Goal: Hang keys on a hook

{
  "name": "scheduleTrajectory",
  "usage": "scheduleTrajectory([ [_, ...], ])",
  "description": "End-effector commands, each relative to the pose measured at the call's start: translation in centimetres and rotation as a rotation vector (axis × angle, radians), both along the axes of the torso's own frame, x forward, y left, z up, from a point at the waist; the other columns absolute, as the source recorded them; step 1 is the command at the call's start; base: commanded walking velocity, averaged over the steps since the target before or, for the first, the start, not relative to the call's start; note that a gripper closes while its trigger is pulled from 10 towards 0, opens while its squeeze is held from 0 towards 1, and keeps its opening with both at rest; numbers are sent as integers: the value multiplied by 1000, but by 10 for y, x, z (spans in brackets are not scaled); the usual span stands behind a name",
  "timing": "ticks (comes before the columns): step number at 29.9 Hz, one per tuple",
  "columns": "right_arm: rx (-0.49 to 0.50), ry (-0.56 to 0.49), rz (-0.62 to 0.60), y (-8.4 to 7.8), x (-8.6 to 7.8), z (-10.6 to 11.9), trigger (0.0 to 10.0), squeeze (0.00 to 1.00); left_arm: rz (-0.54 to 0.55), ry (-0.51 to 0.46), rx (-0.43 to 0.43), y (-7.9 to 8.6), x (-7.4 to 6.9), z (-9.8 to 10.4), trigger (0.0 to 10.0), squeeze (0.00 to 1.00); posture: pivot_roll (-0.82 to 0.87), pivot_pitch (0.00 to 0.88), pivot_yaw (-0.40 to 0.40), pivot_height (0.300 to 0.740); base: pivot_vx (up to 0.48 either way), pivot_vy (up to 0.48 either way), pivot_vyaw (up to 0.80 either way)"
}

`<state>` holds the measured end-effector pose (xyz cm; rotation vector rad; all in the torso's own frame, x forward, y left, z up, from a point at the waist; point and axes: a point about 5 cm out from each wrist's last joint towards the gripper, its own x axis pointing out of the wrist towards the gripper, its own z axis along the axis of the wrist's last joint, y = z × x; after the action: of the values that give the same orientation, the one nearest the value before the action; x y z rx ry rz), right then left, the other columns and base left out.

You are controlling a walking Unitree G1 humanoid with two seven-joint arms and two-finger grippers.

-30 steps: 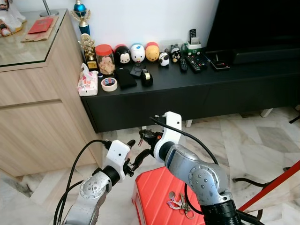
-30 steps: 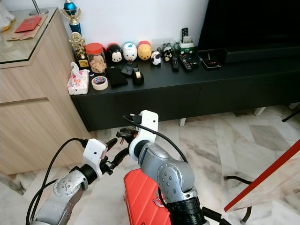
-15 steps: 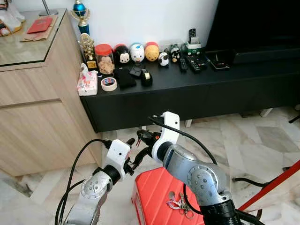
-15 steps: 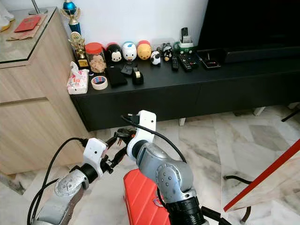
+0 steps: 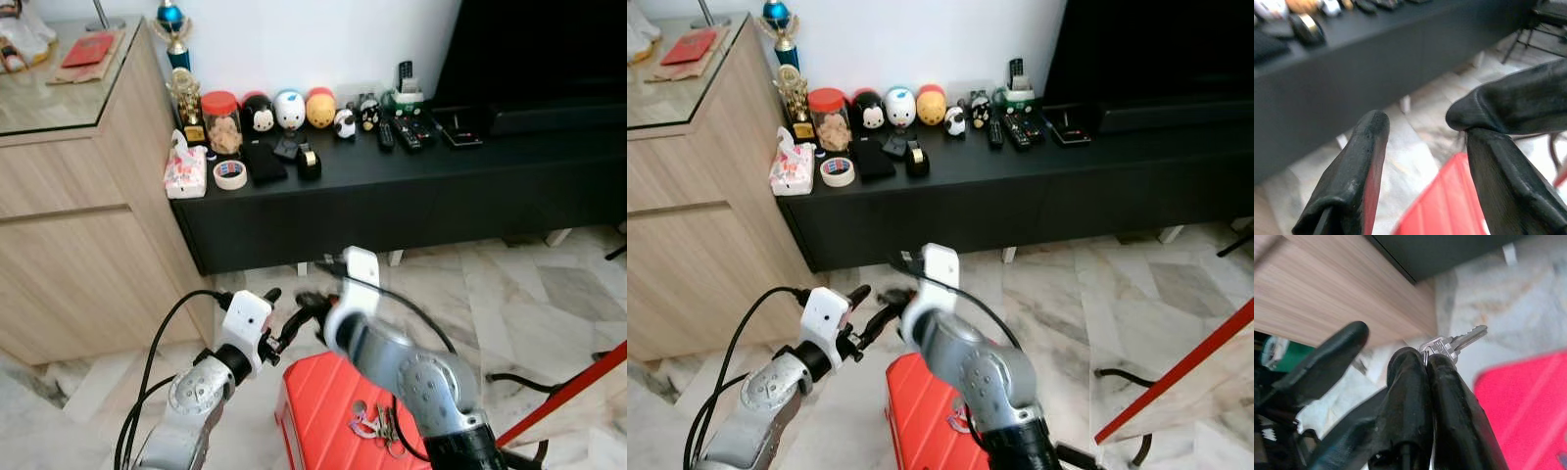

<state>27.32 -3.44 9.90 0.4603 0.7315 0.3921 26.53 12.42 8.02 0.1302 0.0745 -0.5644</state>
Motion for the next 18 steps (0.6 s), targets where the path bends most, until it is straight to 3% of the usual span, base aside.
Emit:
scheduleTrajectory([
  [1, 309, -131, 109, 82, -16, 75, 10000, 0, 19, -54, -12, 4, 4, 11, 10000, 0, 88, 74, -41, 723, 0, 0, 0],
  [18, 309, -131, 109, 82, -16, 75, 10000, 0, 19, -54, -12, 4, 4, 11, 10000, 0, 88, 74, -41, 723, 0, 0, 0],
])
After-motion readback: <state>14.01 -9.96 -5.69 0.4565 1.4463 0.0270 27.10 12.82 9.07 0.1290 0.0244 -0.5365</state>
